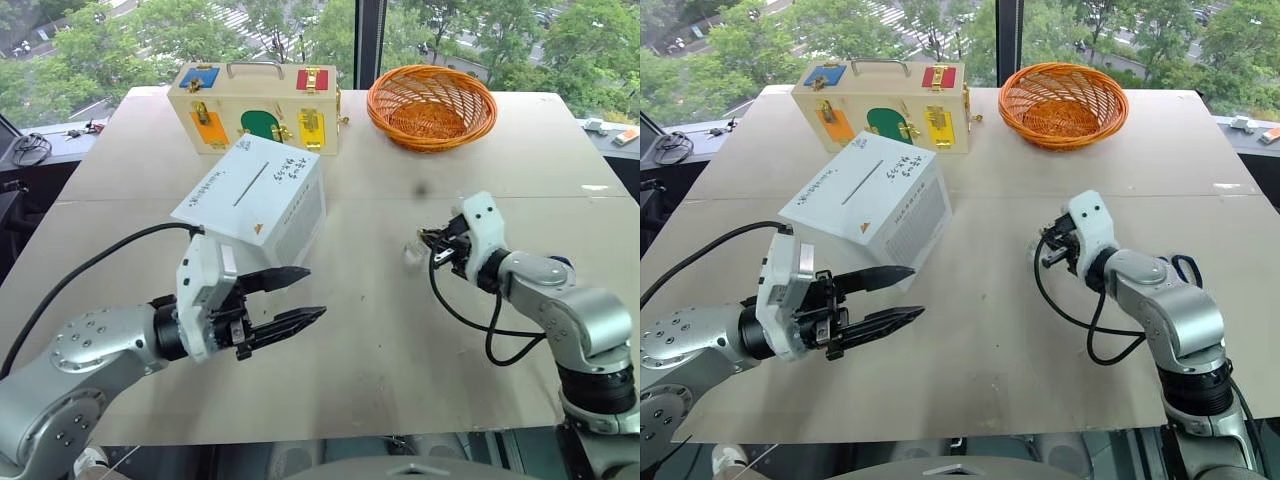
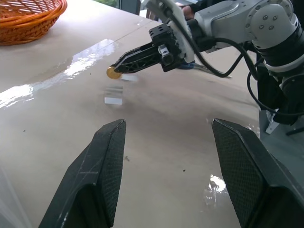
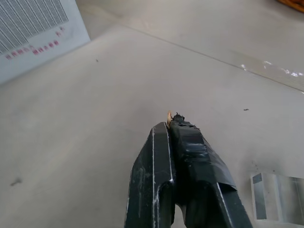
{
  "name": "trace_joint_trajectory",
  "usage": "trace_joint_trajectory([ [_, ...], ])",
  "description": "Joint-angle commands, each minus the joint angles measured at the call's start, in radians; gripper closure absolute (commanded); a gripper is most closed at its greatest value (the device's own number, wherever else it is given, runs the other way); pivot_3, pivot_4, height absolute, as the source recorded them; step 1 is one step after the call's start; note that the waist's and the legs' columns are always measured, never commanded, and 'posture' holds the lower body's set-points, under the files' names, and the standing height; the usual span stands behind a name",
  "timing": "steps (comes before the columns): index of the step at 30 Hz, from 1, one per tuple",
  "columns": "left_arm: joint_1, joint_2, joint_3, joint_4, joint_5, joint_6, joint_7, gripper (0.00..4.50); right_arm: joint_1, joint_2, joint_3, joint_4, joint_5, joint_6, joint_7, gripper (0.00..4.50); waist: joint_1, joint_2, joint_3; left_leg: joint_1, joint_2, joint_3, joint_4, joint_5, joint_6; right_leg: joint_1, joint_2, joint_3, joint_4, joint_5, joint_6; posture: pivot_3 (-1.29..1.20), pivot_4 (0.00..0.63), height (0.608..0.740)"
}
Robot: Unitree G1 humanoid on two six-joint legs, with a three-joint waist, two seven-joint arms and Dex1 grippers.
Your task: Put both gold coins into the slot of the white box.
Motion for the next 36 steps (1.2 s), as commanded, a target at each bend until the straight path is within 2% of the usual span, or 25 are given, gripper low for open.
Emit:
trace_joint_trajectory([
  [1, -0.065, -0.014, 0.007, 0.02, -0.087, 0.021, 0.051, 1.61, 0.021, -0.005, -0.118, -0.118, 0.174, -0.005, 0.114, 4.46, 0.002, 0.0, 0.0, 0.0, 0.0, 0.0, 0.0, 0.0, 0.0, 0.0, 0.0, 0.0, 0.0, 0.0, 0.0, 0.0, 0.15, 0.74],
  [4, -0.127, -0.011, -0.011, 0.062, -0.197, 0.068, 0.075, 1.61, 0.035, -0.062, -0.21, -0.213, 0.416, 0.011, 0.256, 4.46, 0.001, 0.001, 0.001, 0.0, 0.0, -0.001, 0.0, 0.0, 0.0, 0.0, 0.0, 0.0, 0.0, 0.0, 0.001, 0.0, 0.15, 0.74],
  [6, -0.173, -0.006, -0.031, 0.089, -0.239, 0.093, 0.069, 1.61, 0.016, -0.099, -0.243, -0.23, 0.539, 0.025, 0.29, 4.46, 0.001, 0.001, 0.001, 0.0, 0.001, -0.001, 0.0, 0.0, 0.0, 0.0, 0.0, 0.0, 0.0, 0.0, 0.002, 0.0, 0.15, 0.74],
  [7, -0.191, -0.004, -0.04, 0.098, -0.246, 0.102, 0.065, 2.15, 0.006, -0.116, -0.249, -0.229, 0.58, 0.026, 0.289, 4.5, -0.001, 0.001, 0.001, 0.0, 0.001, -0.001, 0.0, 0.0, 0.0, 0.0, 0.0, 0.0, 0.0, 0.0, 0.002, 0.0, 0.15, 0.74],
  [8, -0.215, -0.004, -0.053, 0.109, -0.253, 0.111, 0.062, 2.45, -0.011, -0.132, -0.252, -0.228, 0.629, 0.028, 0.284, 4.5, -0.002, 0.001, 0.001, 0.0, 0.0, -0.001, 0.0, 0.0, 0.0, 0.001, 0.0, 0.0, 0.0, 0.0, 0.002, 0.0, 0.15, 0.74],
  [11, -0.275, -0.007, -0.087, 0.129, -0.271, 0.131, 0.049, 2.45, -0.05, -0.166, -0.242, -0.222, 0.725, 0.023, 0.255, 4.5, -0.002, 0.001, 0.001, 0.001, 0.0, 0.0, 0.0, 0.0, 0.0, 0.001, 0.0, 0.0, 0.0, -0.001, 0.002, 0.0, 0.15, 0.74],
  [22, -0.373, -0.042, -0.162, 0.141, -0.314, 0.172, 0.065, 2.45, -0.14, -0.193, -0.126, -0.189, 0.801, -0.029, 0.2, 4.5, -0.001, 0.001, 0.001, 0.0, 0.0, 0.0, 0.0, 0.0, 0.0, 0.0, 0.001, 0.0, 0.0, 0.0, 0.001, 0.0, 0.15, 0.74],
  [33, -0.396, -0.086, -0.185, 0.131, -0.32, 0.173, 0.113, 2.45, -0.155, -0.23, -0.086, -0.174, 0.837, -0.066, 0.2, 4.5, 0.0, 0.001, 0.001, 0.0, 0.0, -0.001, 0.0, 0.0, 0.0, 0.0, 0.001, 0.0, 0.0, 0.001, 0.001, 0.0, 0.15, 0.74],
  [34, -0.397, -0.088, -0.187, 0.132, -0.319, 0.172, 0.114, 2.98, -0.156, -0.233, -0.085, -0.173, 0.84, -0.069, 0.199, 4.5, 0.0, 0.001, 0.001, 0.0, 0.0, -0.001, 0.0, 0.0, 0.0, 0.0, 0.001, 0.0, 0.0, 0.001, 0.001, 0.0, 0.15, 0.74],
  [36, -0.401, -0.093, -0.193, 0.133, -0.317, 0.171, 0.118, 3.77, -0.155, -0.24, -0.084, -0.172, 0.847, -0.074, 0.199, 4.5, 0.0, 0.001, 0.001, 0.0, 0.0, -0.001, 0.0, 0.0, 0.0, 0.0, 0.001, 0.0, 0.0, 0.0, 0.001, 0.0, 0.15, 0.74],
])
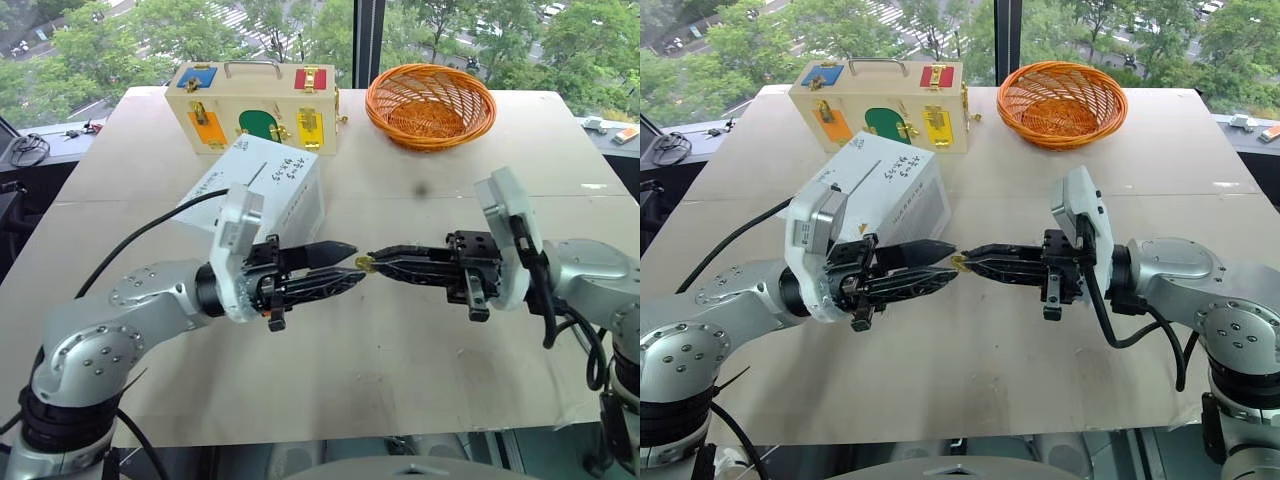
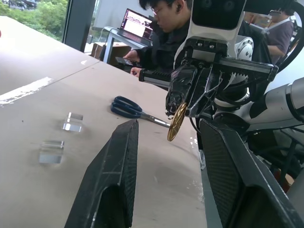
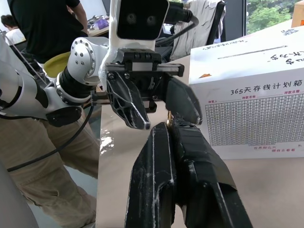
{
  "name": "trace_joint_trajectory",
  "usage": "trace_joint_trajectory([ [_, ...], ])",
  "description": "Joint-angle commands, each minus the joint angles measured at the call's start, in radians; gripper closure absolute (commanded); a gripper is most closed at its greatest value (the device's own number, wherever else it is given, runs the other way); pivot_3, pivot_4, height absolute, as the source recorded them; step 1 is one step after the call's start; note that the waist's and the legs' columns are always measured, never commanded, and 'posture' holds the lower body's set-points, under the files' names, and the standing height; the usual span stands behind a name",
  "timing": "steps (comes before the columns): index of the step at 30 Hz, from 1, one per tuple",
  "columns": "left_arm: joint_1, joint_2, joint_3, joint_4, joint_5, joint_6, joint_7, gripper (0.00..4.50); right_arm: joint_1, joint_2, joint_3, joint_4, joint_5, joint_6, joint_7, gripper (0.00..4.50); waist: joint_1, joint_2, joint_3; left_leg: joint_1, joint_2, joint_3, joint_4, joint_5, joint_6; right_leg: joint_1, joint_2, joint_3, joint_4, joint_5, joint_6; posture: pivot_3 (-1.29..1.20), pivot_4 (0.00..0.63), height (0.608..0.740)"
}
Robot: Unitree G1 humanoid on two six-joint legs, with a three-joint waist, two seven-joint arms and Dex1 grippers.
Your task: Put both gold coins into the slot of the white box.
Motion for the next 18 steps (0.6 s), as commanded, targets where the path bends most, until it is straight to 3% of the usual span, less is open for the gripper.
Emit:
trace_joint_trajectory([
  [1, -0.022, -0.007, 0.001, -0.013, -0.011, -0.006, 0.005, 4.25, -0.02, -0.017, -0.006, -0.009, 0.033, -0.028, -0.001, 4.5, 0.0, 0.0, 0.0, 0.0, 0.0, 0.0, 0.0, 0.0, 0.0, 0.0, 0.0, 0.0, 0.0, 0.0, 0.0, 0.0, 0.15, 0.74],
  [2, -0.025, -0.009, -0.003, -0.013, -0.011, -0.006, 0.002, 4.47, -0.019, -0.019, -0.005, -0.011, 0.038, -0.029, -0.004, 4.5, 0.0, 0.0, 0.0, 0.0, 0.0, 0.0, 0.0, 0.0, 0.0, 0.0, 0.0, 0.0, 0.0, 0.0, 0.0, 0.0, 0.15, 0.74],
  [11, -0.105, -0.049, -0.048, 0.011, -0.015, 0.011, 0.032, 4.47, 0.022, -0.053, 0.001, -0.059, 0.103, -0.058, -0.036, 4.5, 0.002, 0.0, 0.0, 0.0, 0.0, 0.0, 0.0, 0.0, 0.0, 0.0, 0.0, 0.0, 0.0, 0.0, 0.0, 0.0, 0.15, 0.74],
  [17, -0.142, -0.067, -0.046, 0.026, -0.03, 0.028, 0.048, 4.47, 0.033, -0.07, 0.005, -0.05, 0.056, -0.098, -0.011, 4.5, 0.0, 0.0, 0.0, 0.0, 0.0, 0.0, 0.0, 0.0, 0.0, 0.0, 0.0, 0.0, 0.0, 0.0, 0.001, 0.0, 0.15, 0.74],
  [18, -0.144, -0.07, -0.044, 0.025, -0.032, 0.028, 0.053, 4.5, 0.04, -0.074, 0.002, -0.049, 0.056, -0.106, -0.001, 3.91, 0.0, 0.0, 0.0, 0.0, 0.0, 0.0, 0.0, 0.0, 0.0, 0.0, 0.0, 0.0, 0.0, 0.0, 0.001, 0.0, 0.15, 0.74],
])
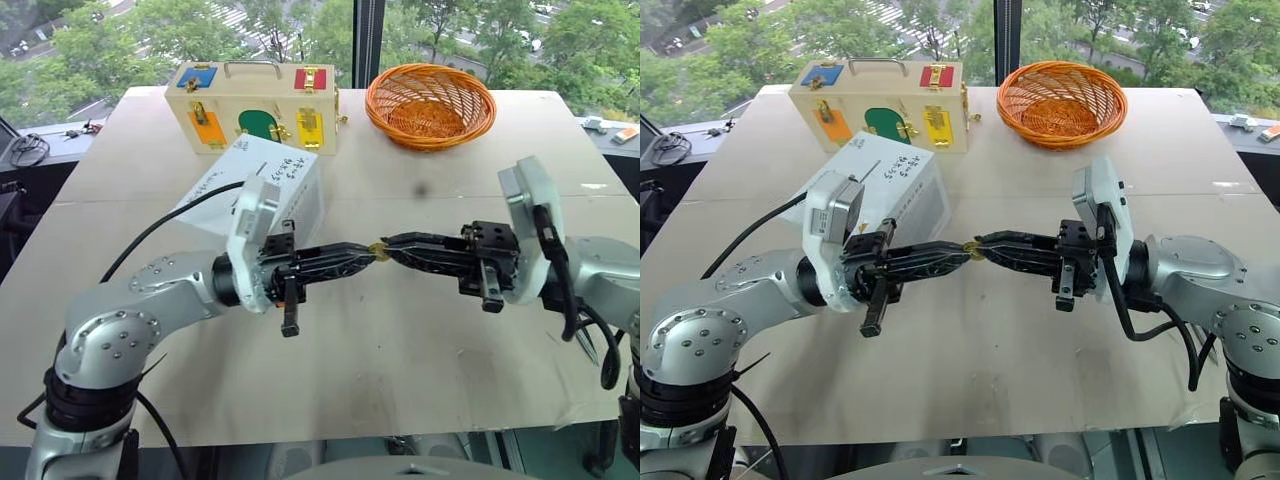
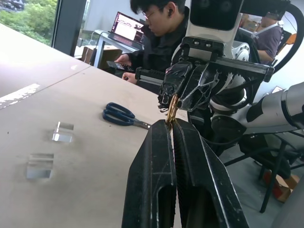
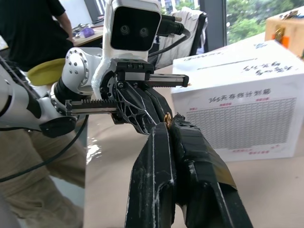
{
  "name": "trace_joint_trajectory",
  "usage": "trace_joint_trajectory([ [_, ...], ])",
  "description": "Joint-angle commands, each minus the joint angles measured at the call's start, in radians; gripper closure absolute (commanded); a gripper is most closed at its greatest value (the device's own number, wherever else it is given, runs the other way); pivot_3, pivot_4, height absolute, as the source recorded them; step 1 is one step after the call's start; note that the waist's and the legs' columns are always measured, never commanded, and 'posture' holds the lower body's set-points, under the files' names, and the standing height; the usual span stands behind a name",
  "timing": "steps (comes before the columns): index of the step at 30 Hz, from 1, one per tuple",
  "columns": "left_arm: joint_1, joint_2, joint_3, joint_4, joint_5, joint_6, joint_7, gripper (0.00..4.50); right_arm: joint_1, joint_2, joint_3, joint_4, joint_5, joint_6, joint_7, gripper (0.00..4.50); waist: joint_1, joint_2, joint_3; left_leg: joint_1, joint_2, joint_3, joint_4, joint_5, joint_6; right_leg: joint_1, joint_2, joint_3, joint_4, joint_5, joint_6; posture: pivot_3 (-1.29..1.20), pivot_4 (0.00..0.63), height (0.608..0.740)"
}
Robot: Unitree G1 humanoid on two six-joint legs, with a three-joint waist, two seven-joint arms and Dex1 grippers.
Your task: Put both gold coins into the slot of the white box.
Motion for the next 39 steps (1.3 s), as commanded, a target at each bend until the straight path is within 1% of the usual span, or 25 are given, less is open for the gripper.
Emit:
trace_joint_trajectory([
  [1, -0.027, -0.018, 0.006, -0.019, -0.03, -0.011, 0.02, 4.5, 0.016, -0.009, 0.022, -0.048, 0.017, -0.024, 0.054, 3.57, 0.0, 0.0, 0.0, 0.0, 0.0, 0.0, 0.0, 0.0, 0.0, 0.0, 0.0, 0.0, 0.0, 0.0, 0.0, 0.0, 0.15, 0.74],
  [3, -0.028, -0.018, 0.018, -0.021, -0.048, -0.008, 0.035, 4.5, 0.031, -0.019, 0.014, -0.049, 0.002, -0.037, 0.061, 2.6, 0.001, 0.0, 0.0, 0.0, 0.0, 0.0, 0.0, 0.0, 0.0, 0.0, 0.0, 0.0, 0.0, 0.001, 0.001, 0.0, 0.15, 0.74],
  [5, -0.027, -0.015, 0.027, -0.024, -0.057, -0.007, 0.048, 4.5, 0.043, -0.028, 0.005, -0.051, -0.016, -0.05, 0.059, 1.74, 0.001, 0.0, 0.0, 0.0, 0.0, -0.001, 0.0, 0.0, 0.0, 0.0, 0.0, 0.0, 0.0, 0.002, 0.002, 0.0, 0.15, 0.74],
  [8, -0.019, 0.0, 0.054, -0.036, -0.085, -0.01, 0.091, 4.5, 0.09, -0.083, -0.044, -0.066, -0.072, -0.075, 0.078, 0.32, 0.002, 0.0, 0.0, 0.0, 0.0, -0.001, 0.0, 0.0, 0.0, 0.0, 0.0, 0.0, 0.0, 0.001, 0.002, 0.0, 0.15, 0.74],
  [9, -0.012, 0.008, 0.072, -0.046, -0.096, -0.015, 0.117, 4.5, 0.122, -0.114, -0.08, -0.071, -0.105, -0.094, 0.108, 0.06, 0.003, 0.0, 0.0, 0.0, 0.0, -0.001, 0.0, 0.0, 0.0, 0.0, -0.001, 0.0, 0.0, 0.001, 0.003, 0.0, 0.15, 0.74],
  [11, 0.011, 0.027, 0.117, -0.081, -0.088, -0.032, 0.178, 4.5, 0.186, -0.164, -0.153, -0.08, -0.217, -0.169, 0.163, 0.06, 0.005, 0.0, 0.0, -0.001, 0.0, 0.0, 0.0, 0.0, 0.0, 0.0, -0.001, 0.0, 0.0, 0.001, 0.003, 0.0, 0.15, 0.74],
  [13, 0.023, 0.036, 0.157, -0.104, -0.065, -0.052, 0.246, 4.5, 0.241, -0.202, -0.212, -0.081, -0.273, -0.213, 0.221, 0.06, 0.006, 0.0, 0.0, -0.001, 0.0, 0.0, 0.0, 0.0, 0.0, 0.0, -0.001, 0.0, -0.001, 0.001, 0.003, 0.0, 0.15, 0.74],
  [16, 0.033, 0.059, 0.206, -0.152, 0.041, -0.078, 0.367, 4.5, 0.301, -0.214, -0.304, -0.07, -0.324, -0.293, 0.28, 0.06, 0.006, -0.001, 0.0, 0.0, 0.0, 0.0, 0.0, 0.0, 0.0, 0.0, -0.001, 0.0, -0.001, 0.001, 0.003, 0.0, 0.15, 0.74],
  [19, 0.038, 0.101, 0.221, -0.207, 0.227, -0.08, 0.496, 4.5, 0.338, -0.232, -0.37, -0.061, -0.342, -0.321, 0.318, 0.06, 0.006, -0.001, 0.0, 0.001, 0.0, 0.0, 0.0, 0.0, 0.0, 0.001, 0.0, 0.0, 0.0, 0.001, 0.004, 0.0, 0.15, 0.74],
  [20, 0.031, 0.108, 0.224, -0.21, 0.248, -0.074, 0.528, 4.5, 0.344, -0.236, -0.384, -0.058, -0.336, -0.325, 0.327, 0.06, 0.007, -0.001, 0.0, 0.001, 0.0, 0.001, 0.0, 0.0, 0.0, 0.001, 0.0, 0.0, 0.0, 0.001, 0.004, 0.0, 0.15, 0.74],
  [24, -0.025, 0.17, 0.211, -0.176, 0.31, 0.016, 0.637, 4.5, 0.323, -0.245, -0.392, -0.039, -0.309, -0.33, 0.338, 0.06, 0.008, -0.001, 0.0, 0.001, 0.0, 0.001, 0.001, 0.0, 0.0, 0.001, 0.0, 0.0, 0.0, -0.001, 0.001, 0.0, 0.15, 0.74],
  [27, -0.07, 0.171, 0.193, -0.135, 0.333, 0.073, 0.701, 4.5, 0.311, -0.25, -0.376, -0.025, -0.319, -0.336, 0.351, 0.06, 0.009, -0.001, 0.0, 0.001, 0.0, 0.001, 0.001, 0.0, 0.0, 0.002, 0.0, 0.0, 0.0, -0.001, 0.001, 0.0, 0.15, 0.74],
  [30, -0.083, 0.188, 0.166, -0.115, 0.393, 0.142, 0.747, 4.5, 0.302, -0.249, -0.365, -0.015, -0.327, -0.339, 0.359, 0.06, 0.01, -0.001, 0.0, 0.001, 0.0, 0.001, 0.001, 0.0, 0.0, 0.001, -0.001, 0.0, 0.0, 0.002, 0.003, 0.0, 0.15, 0.74],
  [34, -0.09, 0.176, 0.145, -0.111, 0.436, 0.177, 0.732, 4.5, 0.302, -0.251, -0.363, -0.012, -0.33, -0.342, 0.366, 0.06, 0.01, -0.001, 0.001, 0.0, 0.0, 0.001, 0.0, 0.0, 0.0, 0.001, -0.001, 0.0, -0.001, 0.002, 0.002, 0.0, 0.15, 0.74],
  [39, -0.085, 0.154, 0.136, -0.122, 0.436, 0.221, 0.704, 4.5, 0.305, -0.255, -0.371, -0.014, -0.326, -0.342, 0.37, 0.06, 0.011, -0.001, 0.001, 0.0, 0.0, 0.001, 0.0, 0.0, 0.0, 0.001, -0.001, 0.0, -0.001, 0.002, 0.002, 0.0, 0.15, 0.74],
])
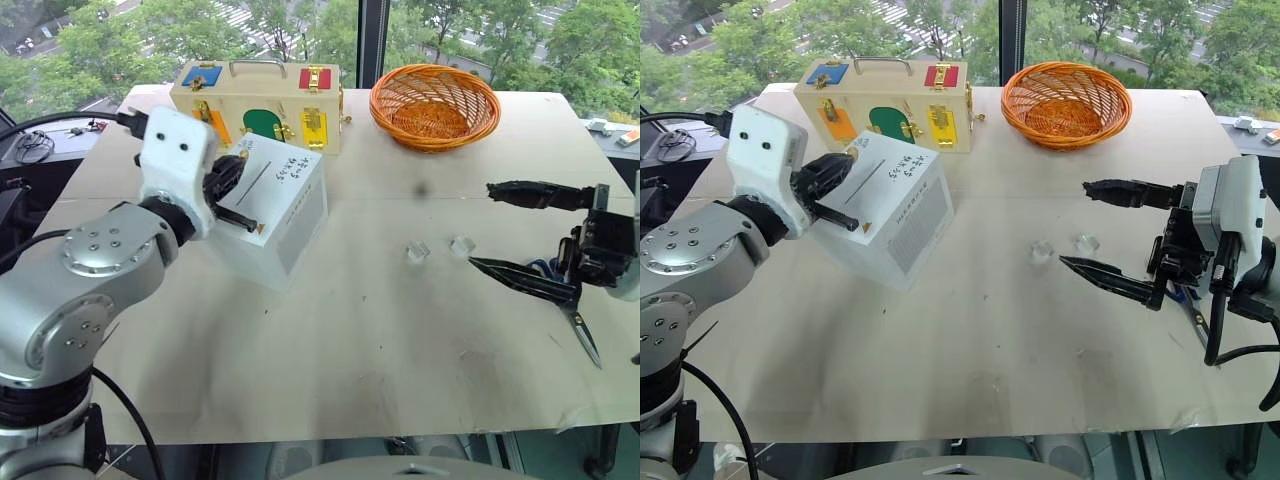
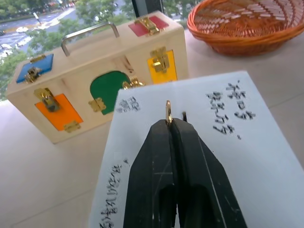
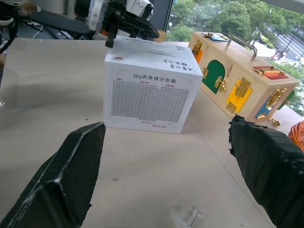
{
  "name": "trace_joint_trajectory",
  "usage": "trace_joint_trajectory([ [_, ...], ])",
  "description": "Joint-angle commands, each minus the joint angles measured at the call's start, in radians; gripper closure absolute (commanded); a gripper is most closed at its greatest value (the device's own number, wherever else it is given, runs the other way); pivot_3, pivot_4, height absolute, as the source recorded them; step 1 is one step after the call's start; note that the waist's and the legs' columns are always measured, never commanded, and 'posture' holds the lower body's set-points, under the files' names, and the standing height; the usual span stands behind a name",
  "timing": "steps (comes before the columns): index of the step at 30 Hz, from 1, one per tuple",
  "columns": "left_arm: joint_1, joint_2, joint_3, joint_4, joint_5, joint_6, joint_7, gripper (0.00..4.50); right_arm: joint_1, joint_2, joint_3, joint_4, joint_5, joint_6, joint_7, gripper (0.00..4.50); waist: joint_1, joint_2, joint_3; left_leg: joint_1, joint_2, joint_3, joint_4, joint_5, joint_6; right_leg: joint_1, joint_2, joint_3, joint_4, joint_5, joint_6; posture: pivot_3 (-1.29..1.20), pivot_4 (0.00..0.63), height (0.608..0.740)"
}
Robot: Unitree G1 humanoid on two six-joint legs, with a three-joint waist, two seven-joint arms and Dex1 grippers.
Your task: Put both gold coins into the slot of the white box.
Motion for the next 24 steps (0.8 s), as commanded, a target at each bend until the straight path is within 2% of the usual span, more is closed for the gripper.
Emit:
trace_joint_trajectory([
  [1, -0.012, -0.01, 0.019, -0.031, 0.013, 0.023, -0.01, 4.5, -0.009, -0.017, -0.021, -0.01, 0.008, -0.015, 0.005, 0.06, 0.0, 0.0, 0.0, 0.0, 0.0, 0.0, 0.0, 0.0, 0.0, 0.0, 0.0, 0.0, 0.0, 0.0, 0.0, 0.0, 0.15, 0.74],
  [24, -0.062, -0.118, 0.061, -0.031, -0.008, 0.231, -0.011, 4.5, 0.017, -0.021, -0.029, -0.027, 0.017, -0.019, 0.001, 0.06, 0.002, 0.0, 0.0, 0.001, 0.0, 0.0, 0.001, 0.0, 0.0, 0.0, 0.0, 0.0, 0.001, 0.0, 0.0, 0.0, 0.15, 0.74],
])
